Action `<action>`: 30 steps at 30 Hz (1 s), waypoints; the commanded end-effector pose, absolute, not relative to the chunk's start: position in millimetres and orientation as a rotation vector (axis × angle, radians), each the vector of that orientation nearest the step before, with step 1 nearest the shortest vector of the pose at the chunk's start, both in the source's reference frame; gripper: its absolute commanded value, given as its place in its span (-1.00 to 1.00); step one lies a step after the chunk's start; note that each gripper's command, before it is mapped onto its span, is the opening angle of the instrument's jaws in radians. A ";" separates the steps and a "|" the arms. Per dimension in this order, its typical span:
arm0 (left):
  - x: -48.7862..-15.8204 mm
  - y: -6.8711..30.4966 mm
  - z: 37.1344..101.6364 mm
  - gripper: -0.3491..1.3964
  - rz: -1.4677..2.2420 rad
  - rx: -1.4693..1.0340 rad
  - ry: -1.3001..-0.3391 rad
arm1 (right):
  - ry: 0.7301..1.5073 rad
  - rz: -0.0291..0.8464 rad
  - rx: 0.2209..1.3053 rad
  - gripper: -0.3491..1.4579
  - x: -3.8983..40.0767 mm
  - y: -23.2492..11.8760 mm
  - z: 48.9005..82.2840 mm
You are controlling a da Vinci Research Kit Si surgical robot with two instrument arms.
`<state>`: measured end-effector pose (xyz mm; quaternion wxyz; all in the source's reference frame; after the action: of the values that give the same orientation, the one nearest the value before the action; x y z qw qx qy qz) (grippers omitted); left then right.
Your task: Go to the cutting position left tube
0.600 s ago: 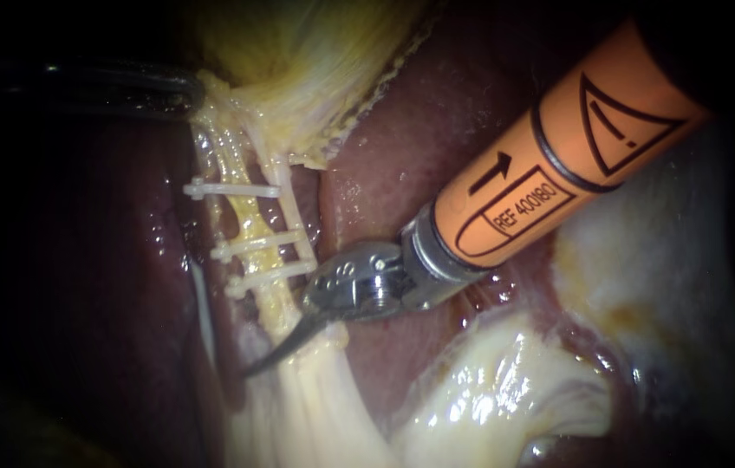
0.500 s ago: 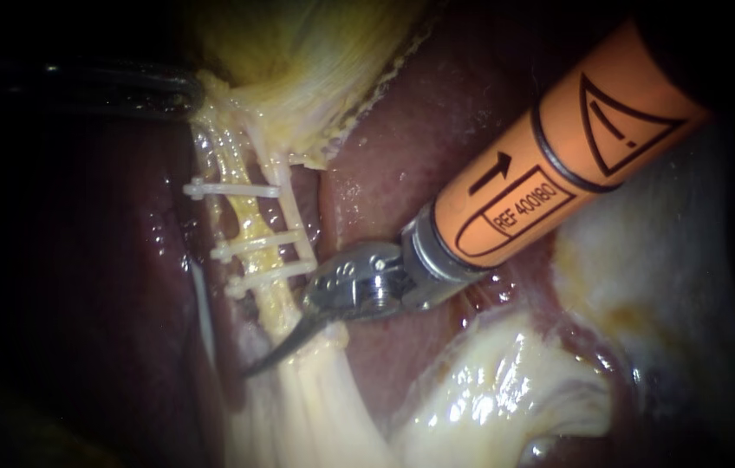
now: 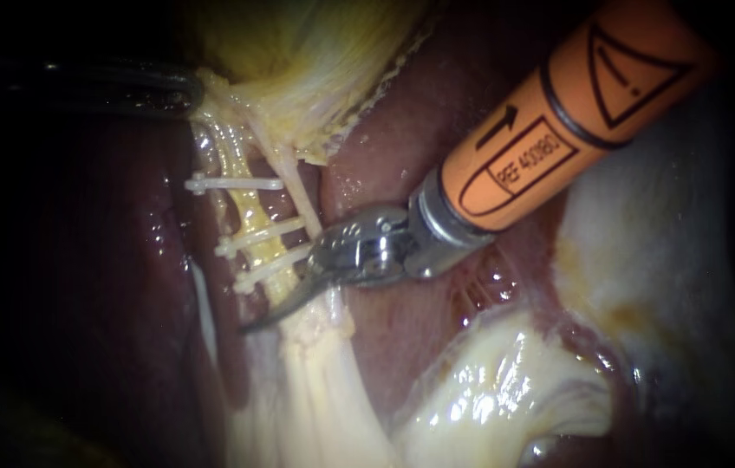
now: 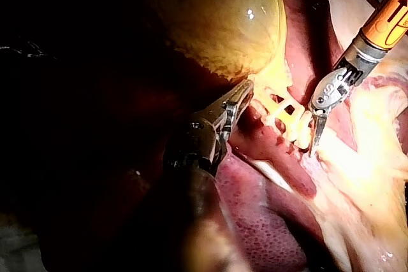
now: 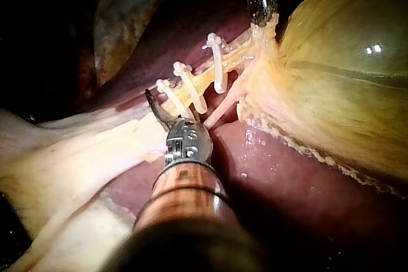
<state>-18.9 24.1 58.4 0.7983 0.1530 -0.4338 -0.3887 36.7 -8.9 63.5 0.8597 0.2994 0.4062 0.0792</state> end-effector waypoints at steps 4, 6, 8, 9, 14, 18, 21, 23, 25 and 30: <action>-18.9 24.1 58.4 -1.00 -0.834 0.328 -0.931 | 0.900 0.234 0.581 0.85 36.8 -7.2 63.1; -18.9 24.1 58.4 -1.00 -0.834 0.328 -0.931 | 0.900 0.254 0.577 0.85 36.9 -6.4 62.8; -18.9 24.1 58.4 -1.00 -0.834 0.328 -0.931 | 0.900 0.268 0.575 0.85 36.9 -5.9 62.5; -18.9 24.1 58.4 -1.00 -0.834 0.328 -0.931 | 0.905 0.277 0.574 0.85 36.9 -5.7 62.3; -18.9 24.1 58.4 -1.00 -0.834 0.328 -0.931 | 0.924 0.292 0.576 0.85 37.1 -5.2 62.0; -18.9 24.1 58.4 -1.00 -0.834 0.328 -0.931 | 0.930 0.302 0.581 0.85 37.1 -5.0 61.8; -18.9 24.1 58.4 -1.00 -0.834 0.328 -0.931 | 0.945 0.307 0.583 0.87 37.2 -4.9 61.7; -18.9 24.1 58.4 -1.00 -0.834 0.328 -0.931 | 0.959 0.312 0.585 0.87 37.3 -4.9 61.7; -18.9 24.1 58.4 -1.00 -0.834 0.328 -0.931 | 0.987 0.312 0.604 0.87 37.3 -4.9 61.7; -18.9 24.1 58.4 -1.00 -0.834 0.328 -0.931 | 1.086 0.346 0.713 0.91 37.4 -5.0 61.7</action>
<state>-18.9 24.1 58.4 0.7984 0.1528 -0.4335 -0.3889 37.4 -5.1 61.7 0.7724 0.3404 0.5094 0.1673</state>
